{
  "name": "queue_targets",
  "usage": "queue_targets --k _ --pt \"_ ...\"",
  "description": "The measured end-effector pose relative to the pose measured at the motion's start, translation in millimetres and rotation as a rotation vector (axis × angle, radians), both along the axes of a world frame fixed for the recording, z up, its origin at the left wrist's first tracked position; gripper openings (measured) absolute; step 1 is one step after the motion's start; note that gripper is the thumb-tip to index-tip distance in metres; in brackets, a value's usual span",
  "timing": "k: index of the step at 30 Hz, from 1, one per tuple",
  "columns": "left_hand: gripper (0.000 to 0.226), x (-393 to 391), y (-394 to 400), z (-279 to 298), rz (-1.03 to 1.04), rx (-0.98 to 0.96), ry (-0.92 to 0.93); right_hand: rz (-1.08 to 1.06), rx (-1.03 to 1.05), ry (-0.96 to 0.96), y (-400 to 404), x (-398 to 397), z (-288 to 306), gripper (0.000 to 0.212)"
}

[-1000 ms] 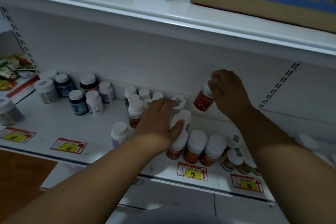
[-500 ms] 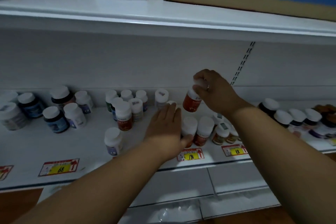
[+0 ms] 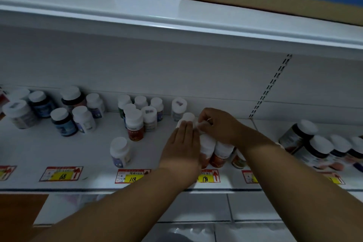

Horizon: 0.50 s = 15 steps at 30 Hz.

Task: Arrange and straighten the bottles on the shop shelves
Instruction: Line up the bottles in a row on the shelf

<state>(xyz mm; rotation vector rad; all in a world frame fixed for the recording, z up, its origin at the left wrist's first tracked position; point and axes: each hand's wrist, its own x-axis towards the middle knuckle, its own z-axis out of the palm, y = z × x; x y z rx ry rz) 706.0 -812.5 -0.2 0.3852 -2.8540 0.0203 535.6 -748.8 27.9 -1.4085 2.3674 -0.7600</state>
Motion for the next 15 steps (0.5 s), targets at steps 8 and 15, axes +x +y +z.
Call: queue_targets --k 8,15 --pt "0.064 -1.1 -3.8 -7.6 -0.001 0.060 0.094 0.019 0.053 0.151 -45.5 -22.9 2.8 0.022" --pt "0.067 1.5 -6.9 -0.3 0.010 0.192 0.176 0.201 0.308 0.180 -80.2 -27.7 -0.3 0.021"
